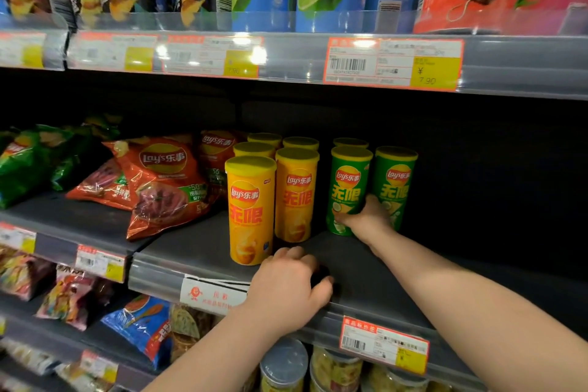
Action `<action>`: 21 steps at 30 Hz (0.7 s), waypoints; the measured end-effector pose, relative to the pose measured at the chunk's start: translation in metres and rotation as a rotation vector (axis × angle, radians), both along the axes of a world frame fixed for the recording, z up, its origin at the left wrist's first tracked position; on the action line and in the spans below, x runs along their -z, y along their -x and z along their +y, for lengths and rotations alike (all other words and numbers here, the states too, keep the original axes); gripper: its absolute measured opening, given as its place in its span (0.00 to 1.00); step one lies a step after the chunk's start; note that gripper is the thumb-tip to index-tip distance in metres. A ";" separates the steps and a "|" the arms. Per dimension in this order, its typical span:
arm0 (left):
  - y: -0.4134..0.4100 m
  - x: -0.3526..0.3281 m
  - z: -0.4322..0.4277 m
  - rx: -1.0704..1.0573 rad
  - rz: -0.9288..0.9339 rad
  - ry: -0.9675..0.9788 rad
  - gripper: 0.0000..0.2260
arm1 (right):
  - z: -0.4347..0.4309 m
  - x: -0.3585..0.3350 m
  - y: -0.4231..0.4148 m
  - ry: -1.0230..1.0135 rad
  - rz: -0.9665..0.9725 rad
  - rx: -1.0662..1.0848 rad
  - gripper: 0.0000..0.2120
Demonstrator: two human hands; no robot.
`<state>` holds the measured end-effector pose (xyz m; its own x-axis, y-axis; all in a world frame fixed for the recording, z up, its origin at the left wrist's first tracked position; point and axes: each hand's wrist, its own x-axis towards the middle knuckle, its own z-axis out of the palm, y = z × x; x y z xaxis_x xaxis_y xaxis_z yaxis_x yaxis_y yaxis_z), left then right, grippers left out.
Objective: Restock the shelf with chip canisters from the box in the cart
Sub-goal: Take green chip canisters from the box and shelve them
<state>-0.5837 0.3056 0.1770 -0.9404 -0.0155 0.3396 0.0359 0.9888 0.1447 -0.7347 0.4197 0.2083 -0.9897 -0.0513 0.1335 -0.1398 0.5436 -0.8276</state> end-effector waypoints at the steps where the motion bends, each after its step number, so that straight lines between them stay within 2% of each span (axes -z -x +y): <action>1: 0.000 0.000 0.000 0.000 0.002 0.002 0.37 | -0.001 0.000 0.001 -0.006 0.001 0.003 0.27; 21: 0.001 -0.001 -0.001 -0.005 0.024 0.023 0.39 | 0.000 0.001 0.000 -0.095 0.013 0.014 0.27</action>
